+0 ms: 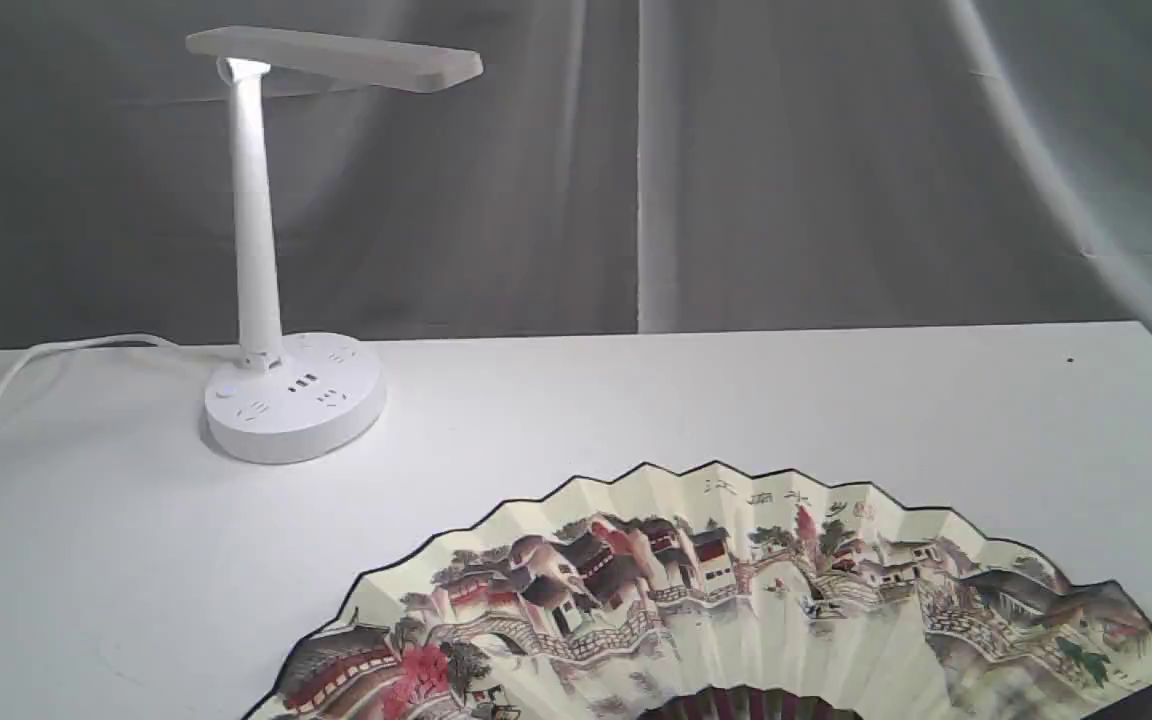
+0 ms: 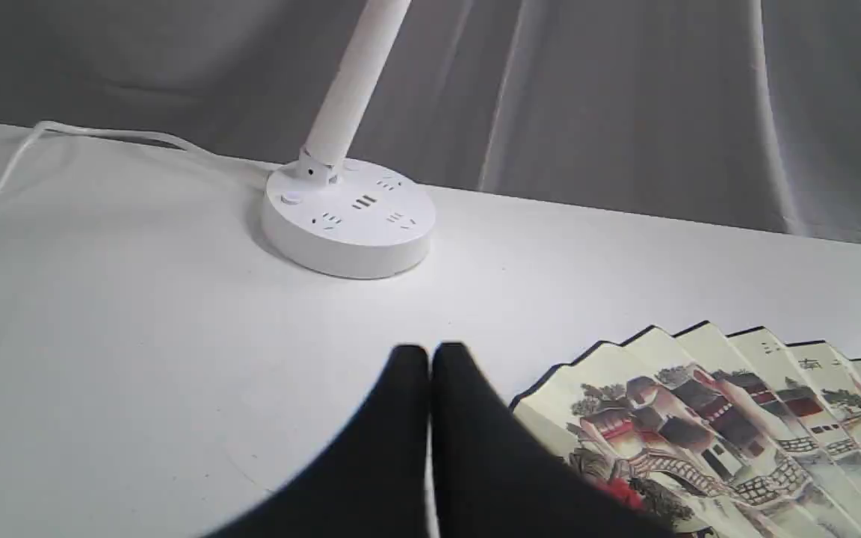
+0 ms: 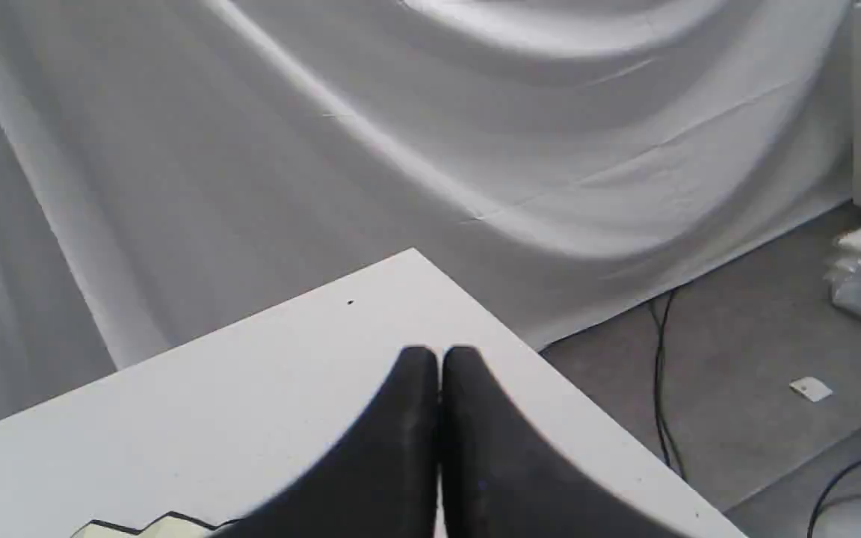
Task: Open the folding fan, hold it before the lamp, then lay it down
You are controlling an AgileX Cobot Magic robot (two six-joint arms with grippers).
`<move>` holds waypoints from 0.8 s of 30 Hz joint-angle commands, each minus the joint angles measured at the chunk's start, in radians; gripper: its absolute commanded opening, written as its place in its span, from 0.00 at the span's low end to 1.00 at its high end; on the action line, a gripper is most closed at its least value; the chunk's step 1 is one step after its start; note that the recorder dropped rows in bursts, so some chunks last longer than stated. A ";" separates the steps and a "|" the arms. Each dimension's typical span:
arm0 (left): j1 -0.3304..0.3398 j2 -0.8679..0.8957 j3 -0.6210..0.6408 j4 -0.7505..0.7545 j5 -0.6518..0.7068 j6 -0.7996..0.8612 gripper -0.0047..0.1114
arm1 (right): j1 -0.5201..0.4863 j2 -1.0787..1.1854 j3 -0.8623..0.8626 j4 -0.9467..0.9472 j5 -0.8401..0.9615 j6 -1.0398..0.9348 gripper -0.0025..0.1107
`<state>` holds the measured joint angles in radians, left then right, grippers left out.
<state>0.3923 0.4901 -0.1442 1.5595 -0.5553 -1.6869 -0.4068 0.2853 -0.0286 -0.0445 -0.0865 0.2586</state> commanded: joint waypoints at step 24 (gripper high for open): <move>-0.001 -0.009 0.004 0.002 0.011 -0.006 0.04 | 0.256 -0.285 0.029 -0.128 0.167 0.008 0.02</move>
<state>0.3923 0.4840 -0.1442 1.5649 -0.5536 -1.6886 -0.1516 0.0046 -0.0040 -0.1813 0.0729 0.2649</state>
